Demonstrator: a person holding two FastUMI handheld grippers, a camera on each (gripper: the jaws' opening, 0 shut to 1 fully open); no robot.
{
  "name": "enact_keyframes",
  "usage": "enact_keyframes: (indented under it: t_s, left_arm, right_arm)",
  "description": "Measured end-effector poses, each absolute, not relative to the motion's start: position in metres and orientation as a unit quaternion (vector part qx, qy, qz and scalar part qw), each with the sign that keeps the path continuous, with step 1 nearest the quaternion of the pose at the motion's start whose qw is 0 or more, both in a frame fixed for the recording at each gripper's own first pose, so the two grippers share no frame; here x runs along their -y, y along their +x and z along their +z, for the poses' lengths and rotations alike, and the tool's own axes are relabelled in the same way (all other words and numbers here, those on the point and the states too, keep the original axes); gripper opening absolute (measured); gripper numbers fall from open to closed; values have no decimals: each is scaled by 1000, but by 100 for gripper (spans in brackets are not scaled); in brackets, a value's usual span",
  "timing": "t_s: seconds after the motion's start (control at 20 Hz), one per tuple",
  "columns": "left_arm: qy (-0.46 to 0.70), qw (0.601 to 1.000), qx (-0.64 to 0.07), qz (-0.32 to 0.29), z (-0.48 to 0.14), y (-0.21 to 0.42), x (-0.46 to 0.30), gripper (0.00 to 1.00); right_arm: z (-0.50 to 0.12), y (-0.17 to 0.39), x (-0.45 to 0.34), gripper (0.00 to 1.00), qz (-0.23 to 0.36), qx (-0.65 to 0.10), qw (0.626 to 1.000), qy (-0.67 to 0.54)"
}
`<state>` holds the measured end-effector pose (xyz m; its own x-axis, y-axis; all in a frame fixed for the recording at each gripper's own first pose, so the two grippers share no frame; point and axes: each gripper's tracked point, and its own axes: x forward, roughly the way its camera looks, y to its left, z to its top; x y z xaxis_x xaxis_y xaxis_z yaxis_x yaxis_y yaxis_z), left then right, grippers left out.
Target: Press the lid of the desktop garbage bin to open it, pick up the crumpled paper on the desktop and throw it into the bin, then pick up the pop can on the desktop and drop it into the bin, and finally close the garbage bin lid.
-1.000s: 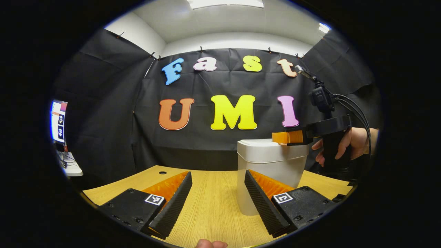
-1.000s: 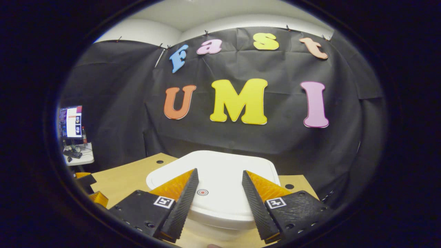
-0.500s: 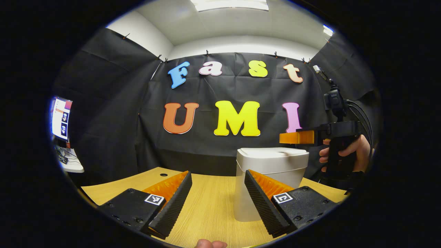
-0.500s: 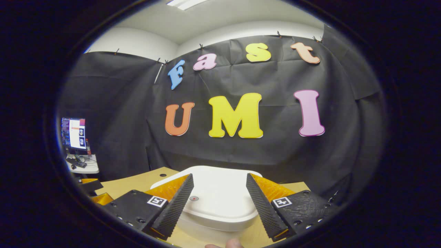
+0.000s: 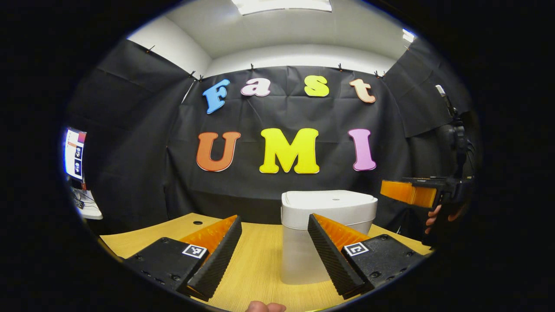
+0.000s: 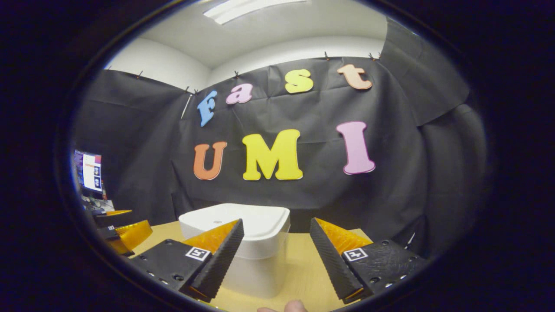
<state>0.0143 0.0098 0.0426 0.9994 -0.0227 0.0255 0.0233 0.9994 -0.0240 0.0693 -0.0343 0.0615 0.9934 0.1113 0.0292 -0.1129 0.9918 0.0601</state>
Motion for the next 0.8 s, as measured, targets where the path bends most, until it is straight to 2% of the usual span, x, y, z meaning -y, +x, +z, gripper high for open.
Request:
enact_keyframes:
  t_s: [0.4, 0.5, 0.8]
  left_arm:
    - [1, 1000, 14, -11, 38, 4, 11, 98]
    - [0, 1000, 14, -11, 37, 4, 13, 98]
    - [8, 1000, 8, -19, 30, 7, 19, 99]
  right_arm:
    - [38, 30, 60, 95, -1, 42, 999, 0]
    - [36, 32, 63, 97, -7, 43, 999, -5]
    - [32, 33, 59, 95, -11, 36, 999, 3]
